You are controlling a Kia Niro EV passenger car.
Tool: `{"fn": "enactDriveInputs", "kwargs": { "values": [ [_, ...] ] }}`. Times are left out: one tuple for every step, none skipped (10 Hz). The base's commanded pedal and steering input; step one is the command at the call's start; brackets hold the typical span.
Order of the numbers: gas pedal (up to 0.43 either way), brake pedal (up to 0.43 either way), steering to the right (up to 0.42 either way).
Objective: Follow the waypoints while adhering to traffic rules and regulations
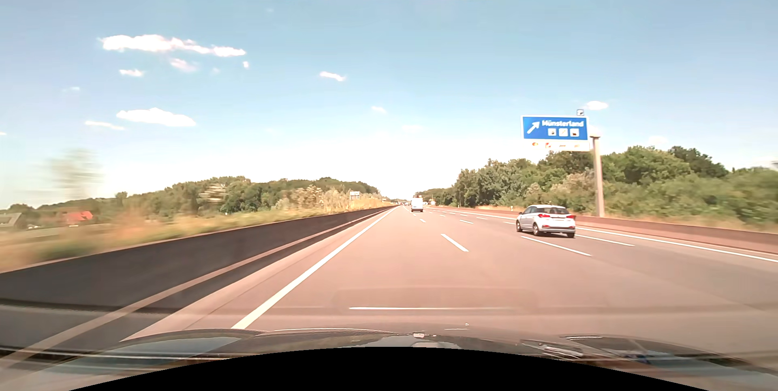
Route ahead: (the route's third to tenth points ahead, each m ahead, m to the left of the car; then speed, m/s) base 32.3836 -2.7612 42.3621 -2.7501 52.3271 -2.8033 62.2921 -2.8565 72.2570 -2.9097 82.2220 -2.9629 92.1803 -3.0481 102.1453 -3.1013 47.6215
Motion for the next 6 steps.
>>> {"fn": "enactDriveInputs", "kwargs": {
  "values": [
    [0.591,0.000,-0.002],
    [0.591,0.000,-0.001],
    [0.591,0.000,-0.001],
    [0.591,0.000,-0.001],
    [0.591,0.000,-0.001],
    [0.591,0.000,-0.001]
  ]
}}
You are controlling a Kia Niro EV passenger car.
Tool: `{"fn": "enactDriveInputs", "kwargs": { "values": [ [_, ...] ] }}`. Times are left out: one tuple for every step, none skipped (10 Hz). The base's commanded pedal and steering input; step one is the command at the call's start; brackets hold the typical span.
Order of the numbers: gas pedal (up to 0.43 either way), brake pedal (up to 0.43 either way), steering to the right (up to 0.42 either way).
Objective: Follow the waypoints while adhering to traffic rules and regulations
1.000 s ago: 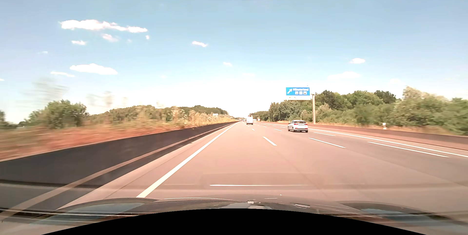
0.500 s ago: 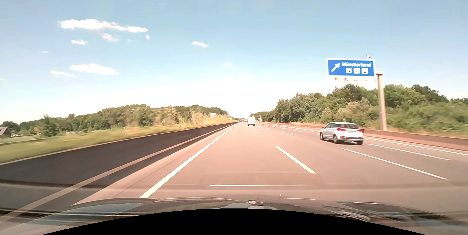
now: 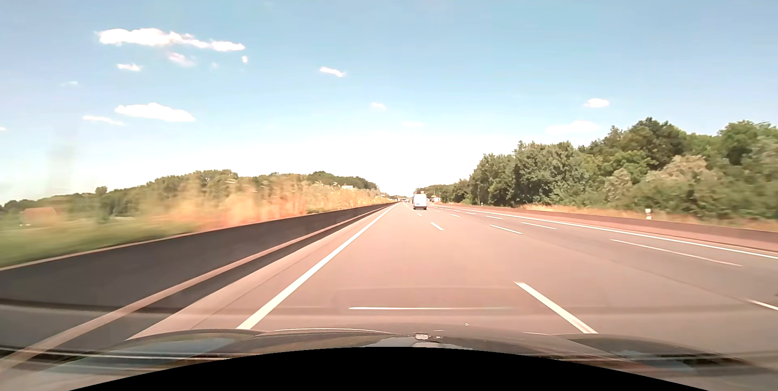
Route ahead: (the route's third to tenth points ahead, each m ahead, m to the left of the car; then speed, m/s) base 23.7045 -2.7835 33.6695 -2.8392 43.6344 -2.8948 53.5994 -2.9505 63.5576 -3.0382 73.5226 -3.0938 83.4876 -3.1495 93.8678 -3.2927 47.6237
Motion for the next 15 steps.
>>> {"fn": "enactDriveInputs", "kwargs": {
  "values": [
    [0.591,0.000,-0.001],
    [0.591,0.000,-0.001],
    [0.591,0.000,-0.001],
    [0.591,0.000,-0.001],
    [0.591,0.000,-0.001],
    [0.591,0.000,-0.001],
    [0.591,0.000,0.000],
    [0.591,0.000,0.000],
    [0.591,0.000,0.000],
    [0.591,0.000,0.000],
    [0.591,0.000,0.000],
    [0.591,0.000,0.000],
    [0.591,0.000,0.000],
    [0.591,0.000,0.000],
    [0.591,0.000,0.001]
  ]
}}
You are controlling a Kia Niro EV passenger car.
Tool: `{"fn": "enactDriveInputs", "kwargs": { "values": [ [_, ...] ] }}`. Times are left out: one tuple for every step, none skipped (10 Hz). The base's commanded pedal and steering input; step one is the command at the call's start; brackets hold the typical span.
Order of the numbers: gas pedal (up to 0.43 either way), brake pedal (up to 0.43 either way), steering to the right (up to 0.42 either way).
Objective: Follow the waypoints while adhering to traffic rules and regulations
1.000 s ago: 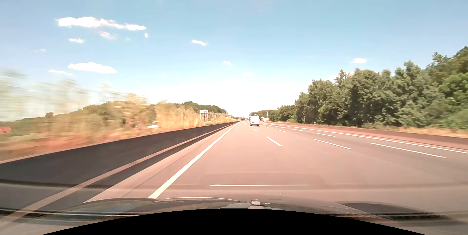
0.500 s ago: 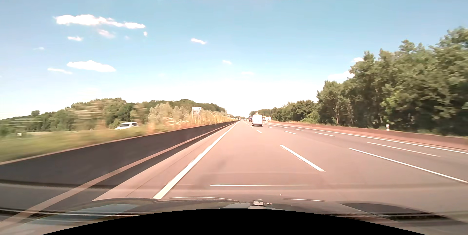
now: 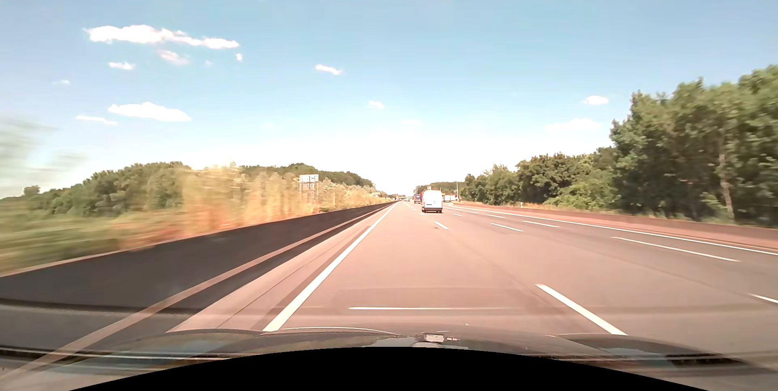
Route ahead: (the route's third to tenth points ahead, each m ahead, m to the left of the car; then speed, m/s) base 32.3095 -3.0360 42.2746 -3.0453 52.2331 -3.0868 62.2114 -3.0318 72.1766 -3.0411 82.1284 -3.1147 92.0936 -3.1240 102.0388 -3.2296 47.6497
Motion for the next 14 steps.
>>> {"fn": "enactDriveInputs", "kwargs": {
  "values": [
    [0.591,0.000,0.000],
    [0.591,0.000,0.000],
    [0.591,0.000,0.000],
    [0.591,0.000,0.000],
    [0.591,0.000,0.000],
    [0.591,0.000,0.000],
    [0.591,0.000,0.000],
    [0.591,0.000,0.000],
    [0.591,0.000,0.000],
    [0.591,0.000,0.000],
    [0.591,0.000,0.001],
    [0.591,0.000,0.000],
    [0.591,0.000,0.000],
    [0.591,0.000,0.000]
  ]
}}
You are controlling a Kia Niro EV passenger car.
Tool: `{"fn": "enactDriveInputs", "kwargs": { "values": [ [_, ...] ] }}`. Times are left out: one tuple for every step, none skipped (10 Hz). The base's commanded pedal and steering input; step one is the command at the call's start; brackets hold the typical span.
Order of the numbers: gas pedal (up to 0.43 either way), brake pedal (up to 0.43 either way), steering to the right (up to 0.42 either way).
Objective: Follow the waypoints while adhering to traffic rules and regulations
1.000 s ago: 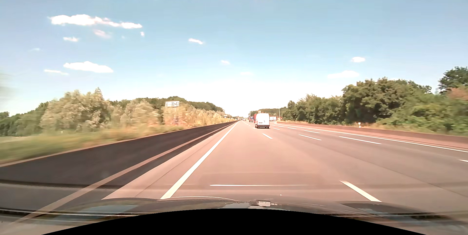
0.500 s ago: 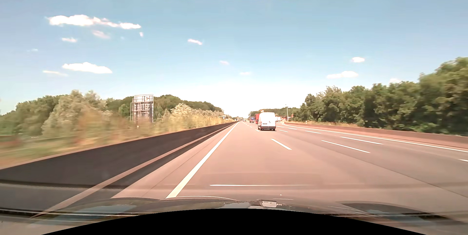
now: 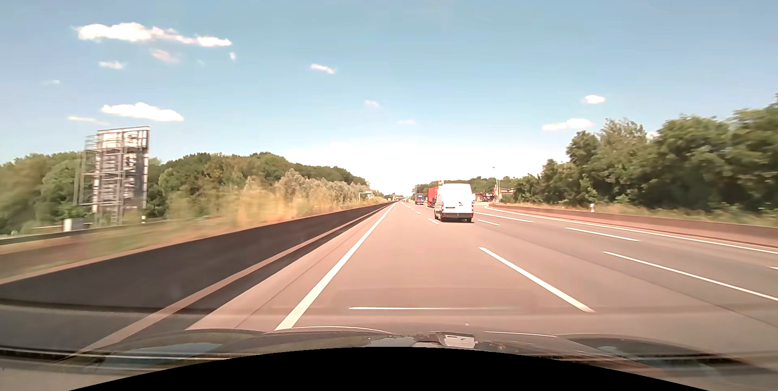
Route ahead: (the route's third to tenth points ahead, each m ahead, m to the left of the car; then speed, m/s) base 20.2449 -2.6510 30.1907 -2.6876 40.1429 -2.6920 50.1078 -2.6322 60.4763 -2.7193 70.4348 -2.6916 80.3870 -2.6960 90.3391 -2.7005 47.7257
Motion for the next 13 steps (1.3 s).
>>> {"fn": "enactDriveInputs", "kwargs": {
  "values": [
    [0.591,0.000,0.000],
    [0.591,0.000,0.000],
    [0.591,0.000,-0.001],
    [0.591,0.000,0.000],
    [0.591,0.000,0.000],
    [0.591,0.000,-0.001],
    [0.591,0.000,-0.001],
    [0.591,0.000,-0.002],
    [0.591,0.000,-0.003],
    [0.591,0.000,-0.002],
    [0.591,0.000,-0.001],
    [0.591,0.000,-0.001],
    [0.591,0.000,-0.002]
  ]
}}
